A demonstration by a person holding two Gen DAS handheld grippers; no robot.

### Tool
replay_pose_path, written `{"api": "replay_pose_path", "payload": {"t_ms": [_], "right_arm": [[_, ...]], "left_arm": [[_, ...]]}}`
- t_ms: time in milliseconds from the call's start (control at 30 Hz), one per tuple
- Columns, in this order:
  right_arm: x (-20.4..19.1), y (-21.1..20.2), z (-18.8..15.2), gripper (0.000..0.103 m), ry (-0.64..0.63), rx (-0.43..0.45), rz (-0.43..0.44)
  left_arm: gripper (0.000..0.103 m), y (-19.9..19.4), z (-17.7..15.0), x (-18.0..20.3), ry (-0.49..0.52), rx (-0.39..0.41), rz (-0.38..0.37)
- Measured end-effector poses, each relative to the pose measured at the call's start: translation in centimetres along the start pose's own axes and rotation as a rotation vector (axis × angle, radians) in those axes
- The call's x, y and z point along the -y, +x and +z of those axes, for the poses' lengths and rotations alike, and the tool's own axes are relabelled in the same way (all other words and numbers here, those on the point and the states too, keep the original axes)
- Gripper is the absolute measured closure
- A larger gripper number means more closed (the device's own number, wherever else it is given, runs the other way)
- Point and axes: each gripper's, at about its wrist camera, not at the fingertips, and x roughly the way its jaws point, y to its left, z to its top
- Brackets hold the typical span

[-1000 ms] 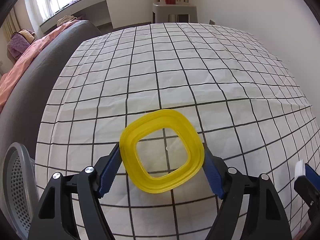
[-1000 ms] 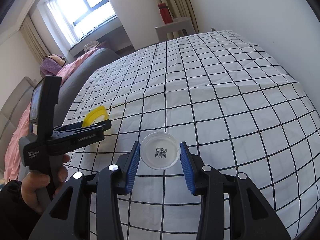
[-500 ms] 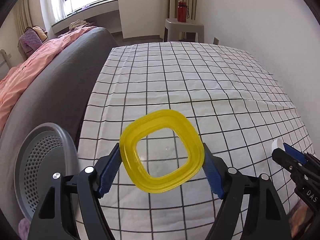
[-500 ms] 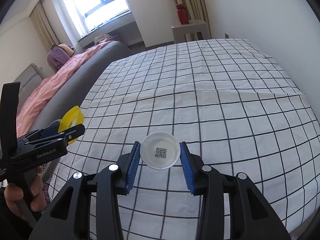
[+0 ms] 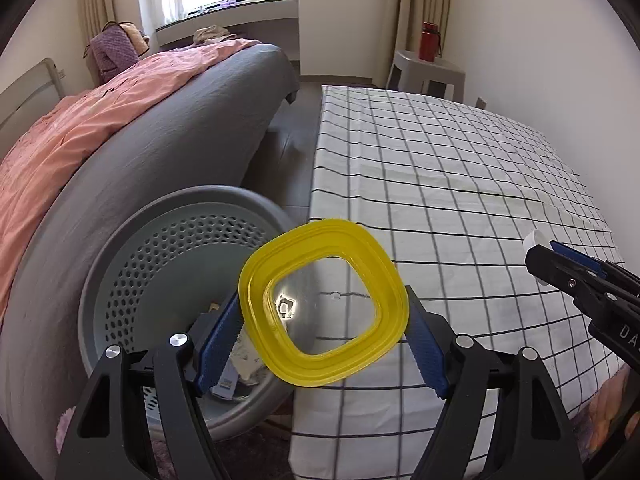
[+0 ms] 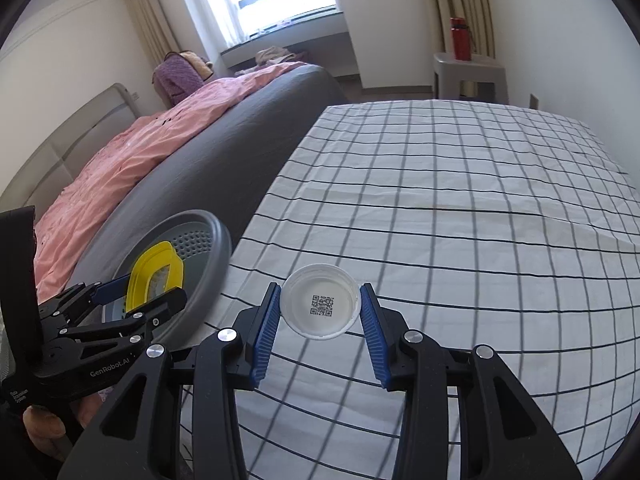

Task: Collect trash
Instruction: 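Carry the yellow ring and white cap over the grey basket, then open both tools to drop the ring and cap into the basket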

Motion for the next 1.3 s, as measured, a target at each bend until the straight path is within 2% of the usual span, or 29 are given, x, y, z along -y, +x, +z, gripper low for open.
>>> {"api": "replay_pose_path", "payload": {"t_ms": [333, 533, 1067, 1200, 1300], "right_arm": [[-9.4, 5.0, 1.2, 0.063, -0.138, -0.049, 0.117], [-13.2, 7.5, 1.4, 0.063, -0.201, -0.092, 0.147], [-17.2, 10.6, 1.9, 0.062, -0.260, -0.130, 0.172], [-17.0, 10.3, 2.0, 0.046, -0.251, -0.116, 0.167], [-16.7, 10.0, 2.0, 0.045, -0.244, -0.109, 0.161]], "left_arm": [[0.029, 0.0, -1.4, -9.4, -0.122, -0.009, 0.104], [0.029, 0.6, -2.5, -13.0, -0.179, -0.019, 0.126], [0.029, 1.4, -2.0, -16.0, -0.235, -0.010, 0.130], [0.028, 1.4, -2.1, -16.1, -0.240, -0.019, 0.128], [0.028, 1.4, -2.1, -16.2, -0.248, -0.023, 0.132]]}}
